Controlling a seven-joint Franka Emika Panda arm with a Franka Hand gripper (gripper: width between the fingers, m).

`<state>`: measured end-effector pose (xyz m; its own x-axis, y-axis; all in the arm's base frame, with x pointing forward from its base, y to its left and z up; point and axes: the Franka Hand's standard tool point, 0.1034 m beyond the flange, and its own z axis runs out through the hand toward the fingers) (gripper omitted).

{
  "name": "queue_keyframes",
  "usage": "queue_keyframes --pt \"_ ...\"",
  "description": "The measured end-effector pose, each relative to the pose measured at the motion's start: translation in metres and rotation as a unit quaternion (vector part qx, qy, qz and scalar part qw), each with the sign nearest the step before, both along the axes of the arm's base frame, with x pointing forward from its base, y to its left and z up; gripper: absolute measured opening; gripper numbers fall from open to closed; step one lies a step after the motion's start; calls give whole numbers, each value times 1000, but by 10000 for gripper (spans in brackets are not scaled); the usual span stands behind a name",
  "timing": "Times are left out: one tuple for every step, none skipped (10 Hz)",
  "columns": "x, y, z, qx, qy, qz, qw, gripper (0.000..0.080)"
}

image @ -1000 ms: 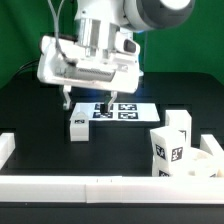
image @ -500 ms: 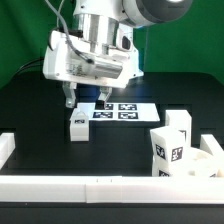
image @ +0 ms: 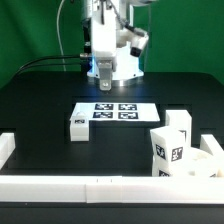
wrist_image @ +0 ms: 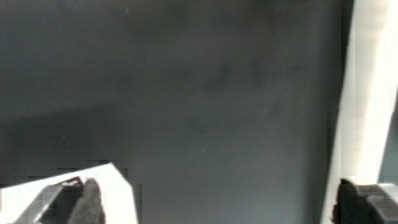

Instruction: Assemble stool

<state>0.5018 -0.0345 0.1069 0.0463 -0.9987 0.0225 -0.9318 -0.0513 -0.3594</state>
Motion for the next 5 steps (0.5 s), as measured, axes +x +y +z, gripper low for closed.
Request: queue_keyframes --pt "1 0 0 -13 1 31 999 649" --pt "6 3 3 -41 2 111 993 649" --pt "12 5 10 -68 -1 194 979 649" --pt "16 7 17 -78 -9 222 972 649" --pt "21 11 25 -102 -15 284 953 649"
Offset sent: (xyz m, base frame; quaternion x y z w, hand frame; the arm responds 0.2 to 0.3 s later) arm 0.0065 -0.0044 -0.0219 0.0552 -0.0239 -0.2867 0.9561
